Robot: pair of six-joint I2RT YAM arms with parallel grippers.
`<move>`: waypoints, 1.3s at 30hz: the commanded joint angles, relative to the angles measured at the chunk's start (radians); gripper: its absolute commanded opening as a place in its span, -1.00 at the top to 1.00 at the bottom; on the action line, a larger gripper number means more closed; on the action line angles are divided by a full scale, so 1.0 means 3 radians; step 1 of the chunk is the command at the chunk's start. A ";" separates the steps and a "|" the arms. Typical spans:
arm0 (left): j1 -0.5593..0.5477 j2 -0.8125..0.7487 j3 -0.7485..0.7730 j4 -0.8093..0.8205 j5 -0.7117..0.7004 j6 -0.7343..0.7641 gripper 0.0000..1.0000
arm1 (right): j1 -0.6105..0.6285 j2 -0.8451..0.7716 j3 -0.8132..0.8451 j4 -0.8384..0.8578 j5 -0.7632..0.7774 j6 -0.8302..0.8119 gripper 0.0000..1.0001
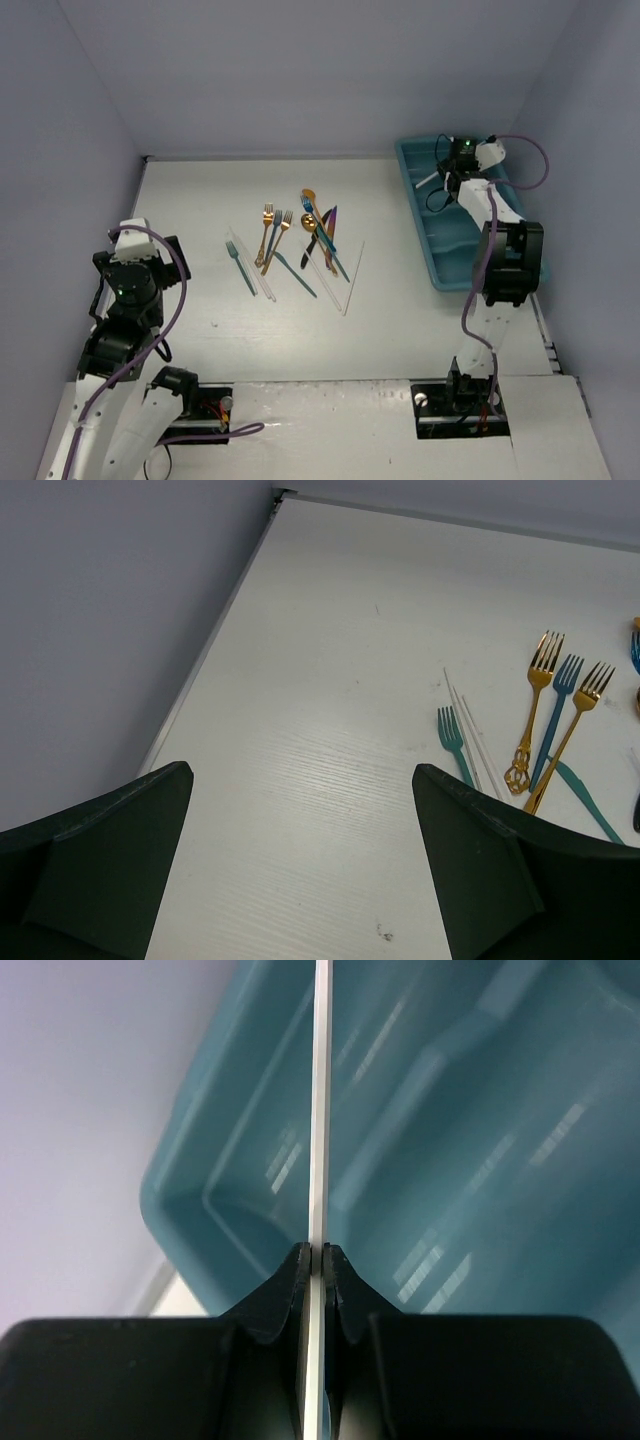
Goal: Sort the eating utensils into containers
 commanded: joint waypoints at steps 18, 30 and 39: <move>0.0018 0.0127 0.0015 0.0105 0.0088 0.0004 -0.80 | -0.0163 0.0731 0.0559 0.1136 -0.0130 0.0710 0.42; 0.0016 0.0073 0.0020 0.0120 0.0147 0.0004 -0.80 | -0.0161 0.0374 0.0507 0.1142 -0.0357 0.0178 -0.15; 0.0016 0.0003 0.0020 0.0131 0.0107 0.0009 -0.80 | 0.0151 -0.0665 -0.0075 0.0315 -0.0270 -0.0953 -0.29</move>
